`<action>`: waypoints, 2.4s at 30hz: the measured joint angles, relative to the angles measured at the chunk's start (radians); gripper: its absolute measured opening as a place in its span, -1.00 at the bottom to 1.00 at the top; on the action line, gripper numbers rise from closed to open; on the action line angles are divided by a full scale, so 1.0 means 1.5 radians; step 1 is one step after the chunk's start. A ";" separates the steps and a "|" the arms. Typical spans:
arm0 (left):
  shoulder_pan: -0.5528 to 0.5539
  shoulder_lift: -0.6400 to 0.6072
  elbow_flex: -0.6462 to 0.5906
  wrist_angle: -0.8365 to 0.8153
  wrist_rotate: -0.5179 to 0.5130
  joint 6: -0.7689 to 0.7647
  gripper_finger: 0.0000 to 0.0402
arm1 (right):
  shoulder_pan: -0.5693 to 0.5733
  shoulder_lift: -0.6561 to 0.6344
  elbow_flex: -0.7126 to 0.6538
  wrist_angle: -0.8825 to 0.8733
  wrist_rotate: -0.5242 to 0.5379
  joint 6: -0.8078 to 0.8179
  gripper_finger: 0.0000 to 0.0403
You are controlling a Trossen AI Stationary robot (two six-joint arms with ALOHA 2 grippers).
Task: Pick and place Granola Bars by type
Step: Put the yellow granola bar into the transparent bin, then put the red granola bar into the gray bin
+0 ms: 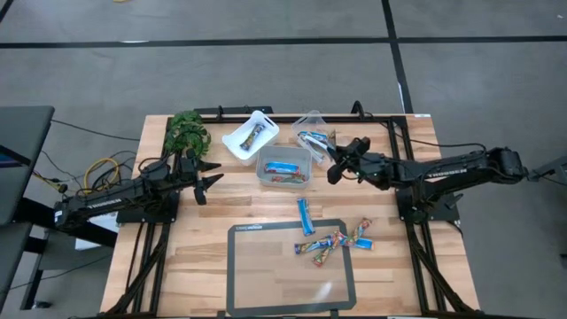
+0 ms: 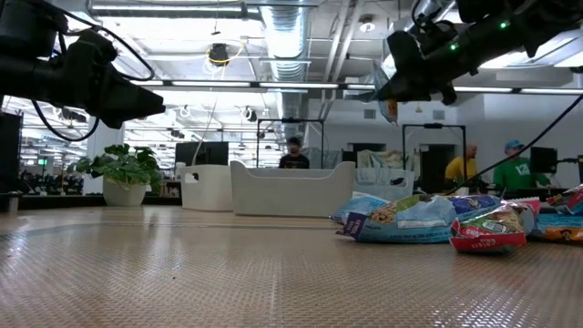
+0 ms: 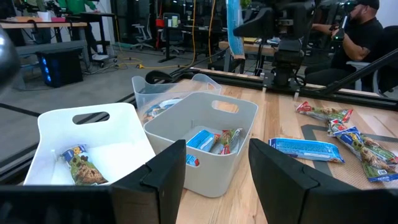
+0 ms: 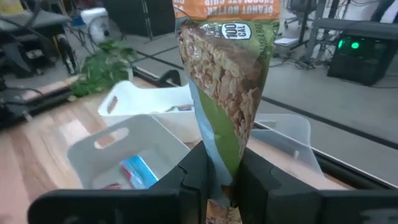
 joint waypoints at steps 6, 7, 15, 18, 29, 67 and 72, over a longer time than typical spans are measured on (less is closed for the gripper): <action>0.000 0.000 0.000 0.000 0.000 0.000 -0.16 | -0.076 0.033 0.019 -0.065 -0.006 0.002 -0.75; 0.000 0.000 0.000 0.000 0.000 0.000 -0.16 | -0.092 0.045 0.036 -0.085 -0.014 0.001 -0.75; 0.000 0.000 0.000 0.000 0.000 0.000 -0.16 | -0.192 0.184 0.188 -0.238 -0.113 -0.065 -0.75; 0.000 0.000 0.000 0.000 0.000 0.000 -0.16 | -0.212 0.230 0.228 -0.284 -0.126 -0.092 -0.75; 0.000 0.000 0.000 0.000 0.000 0.000 -0.16 | -0.268 0.328 0.302 -0.407 -0.126 -0.115 -0.69; 0.000 0.000 0.000 0.000 0.000 0.000 -0.16 | 0.024 0.214 0.303 -0.479 -0.341 -0.065 0.03; 0.000 0.000 0.000 0.000 0.000 0.000 -0.16 | 0.105 0.215 0.303 -0.560 -0.369 -0.017 0.03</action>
